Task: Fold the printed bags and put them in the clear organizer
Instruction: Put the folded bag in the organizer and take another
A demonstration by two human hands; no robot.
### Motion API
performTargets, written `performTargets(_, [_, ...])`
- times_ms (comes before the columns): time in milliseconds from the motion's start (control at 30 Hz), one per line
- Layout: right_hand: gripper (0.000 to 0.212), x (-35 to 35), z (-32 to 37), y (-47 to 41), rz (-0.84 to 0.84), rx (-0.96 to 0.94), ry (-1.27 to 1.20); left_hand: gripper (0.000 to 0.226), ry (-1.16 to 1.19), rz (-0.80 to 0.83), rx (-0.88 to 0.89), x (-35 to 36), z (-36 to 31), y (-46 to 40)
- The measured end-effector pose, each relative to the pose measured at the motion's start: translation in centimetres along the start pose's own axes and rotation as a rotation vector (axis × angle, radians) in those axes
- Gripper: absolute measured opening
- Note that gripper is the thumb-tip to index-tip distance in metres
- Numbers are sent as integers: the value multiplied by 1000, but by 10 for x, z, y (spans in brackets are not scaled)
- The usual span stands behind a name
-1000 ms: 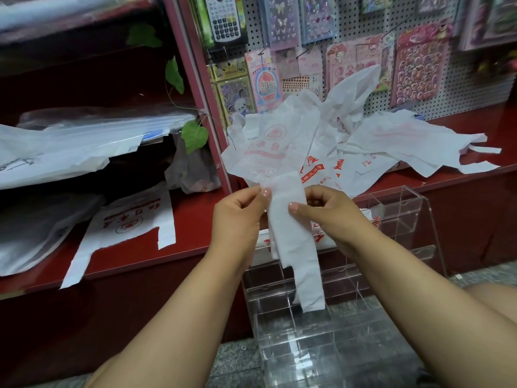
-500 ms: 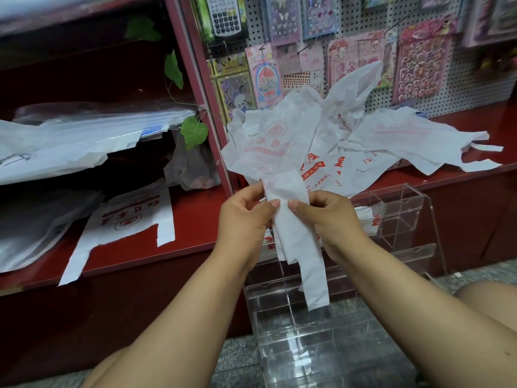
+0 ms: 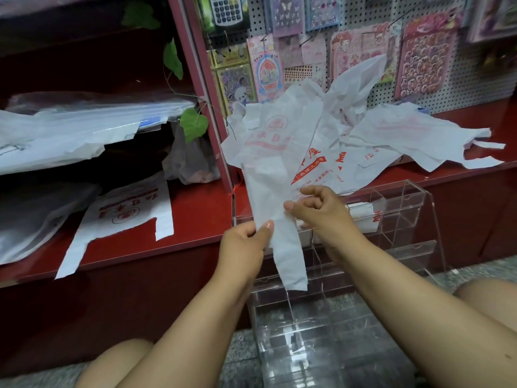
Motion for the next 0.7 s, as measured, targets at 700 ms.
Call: performTargets(700, [22, 20, -38, 9, 359, 244, -397, 24, 170, 108, -129, -16, 0, 2])
Point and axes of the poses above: each hand's wrist, its own y-axis away from the middle knuckle, its own x-axis out of the palm, z = x × y, the point moved 5 cm from there along -y, towards the middle knuckle, and after that the axes turned 12 degrees about z, right-handed, at the moved point
